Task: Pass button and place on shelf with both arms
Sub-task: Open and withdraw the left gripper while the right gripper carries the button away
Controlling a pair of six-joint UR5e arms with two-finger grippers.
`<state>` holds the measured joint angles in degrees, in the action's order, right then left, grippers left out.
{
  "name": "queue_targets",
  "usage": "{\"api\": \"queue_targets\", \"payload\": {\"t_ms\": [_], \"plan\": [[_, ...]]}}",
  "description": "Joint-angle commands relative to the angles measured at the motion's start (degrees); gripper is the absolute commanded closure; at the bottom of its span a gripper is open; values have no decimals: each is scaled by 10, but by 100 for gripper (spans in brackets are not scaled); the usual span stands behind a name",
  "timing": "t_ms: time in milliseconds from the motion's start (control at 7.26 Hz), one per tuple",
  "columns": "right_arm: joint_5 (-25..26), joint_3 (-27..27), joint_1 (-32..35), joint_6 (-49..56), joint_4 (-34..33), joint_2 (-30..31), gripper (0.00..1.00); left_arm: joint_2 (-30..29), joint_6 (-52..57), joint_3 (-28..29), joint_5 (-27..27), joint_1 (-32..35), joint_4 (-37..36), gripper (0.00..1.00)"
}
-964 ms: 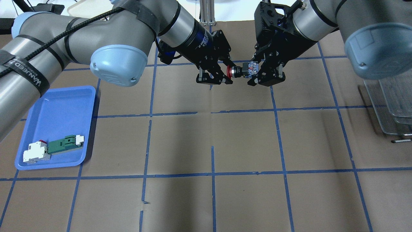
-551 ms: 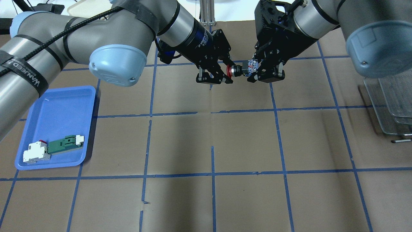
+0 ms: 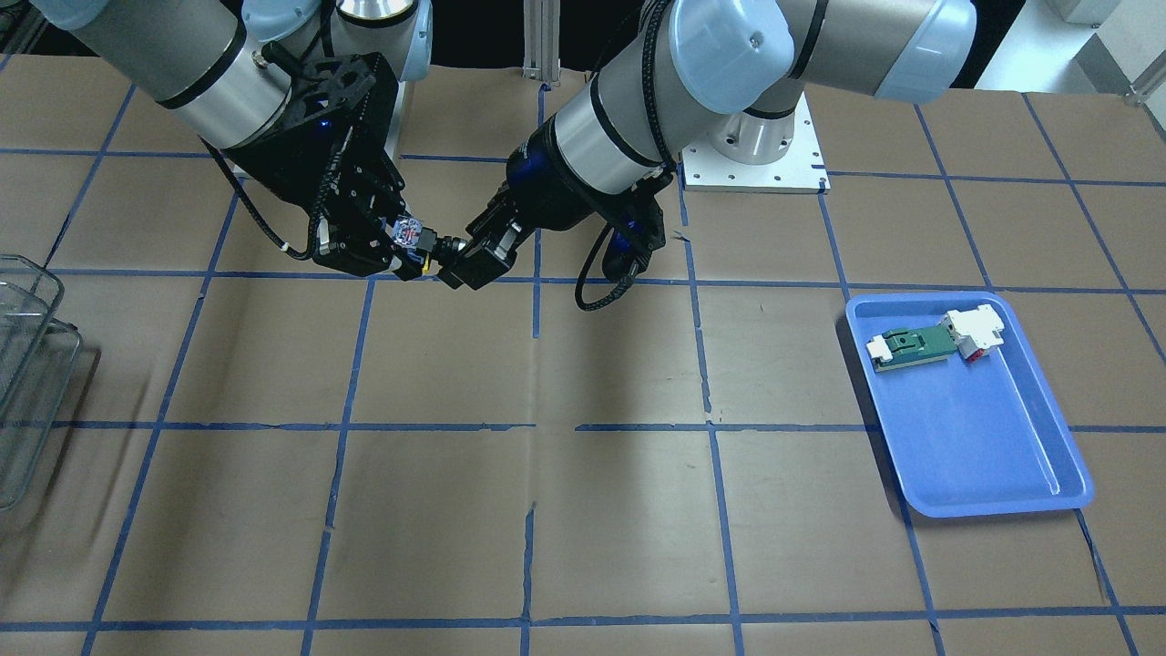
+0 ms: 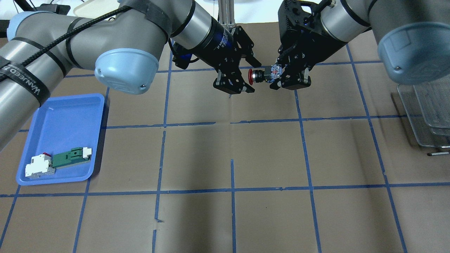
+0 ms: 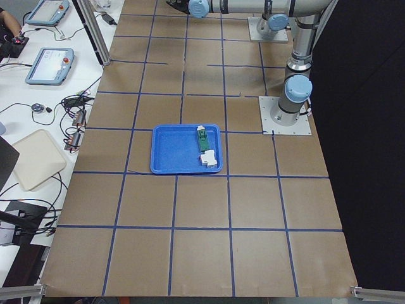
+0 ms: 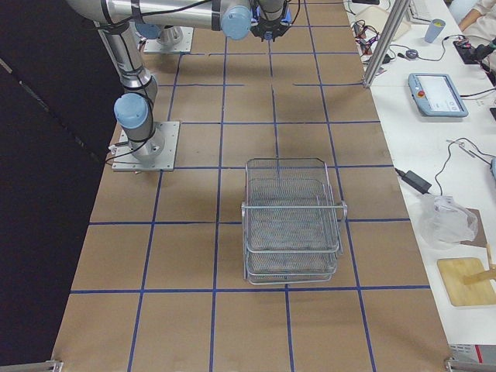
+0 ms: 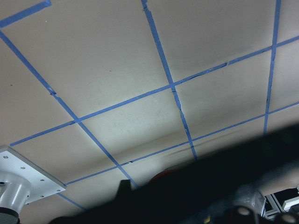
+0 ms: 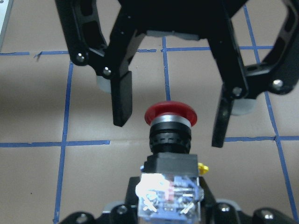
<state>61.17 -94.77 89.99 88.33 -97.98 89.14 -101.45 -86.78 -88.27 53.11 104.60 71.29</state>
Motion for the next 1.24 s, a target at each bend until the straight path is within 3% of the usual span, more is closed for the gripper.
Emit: {"api": "queue_targets", "payload": {"t_ms": [0, 138, 275, 413, 551, 826, 1101], "plan": [[4, -2, 0, 0, 0, -1, 100, 7, 6, 0, 6, -8, -1, 15], [11, -2, -8, 3, 0, -5, 100, 7, 40, -2, 22, -23, 0, 15], [57, -3, -20, 14, 1, -6, 100, 6, 118, -3, 86, -60, 9, 16], [79, -3, -45, 16, -3, -8, 100, 7, 200, -3, 105, -109, 22, 16], [92, -9, -96, 47, 5, -10, 100, 8, 304, -8, 156, -144, 51, 15], [136, -7, -219, 193, 5, -40, 100, 18, 456, -6, 260, -196, 105, 3], [148, 0, -326, 321, -3, -75, 100, 58, 642, 0, 396, -243, 140, 0]]}}
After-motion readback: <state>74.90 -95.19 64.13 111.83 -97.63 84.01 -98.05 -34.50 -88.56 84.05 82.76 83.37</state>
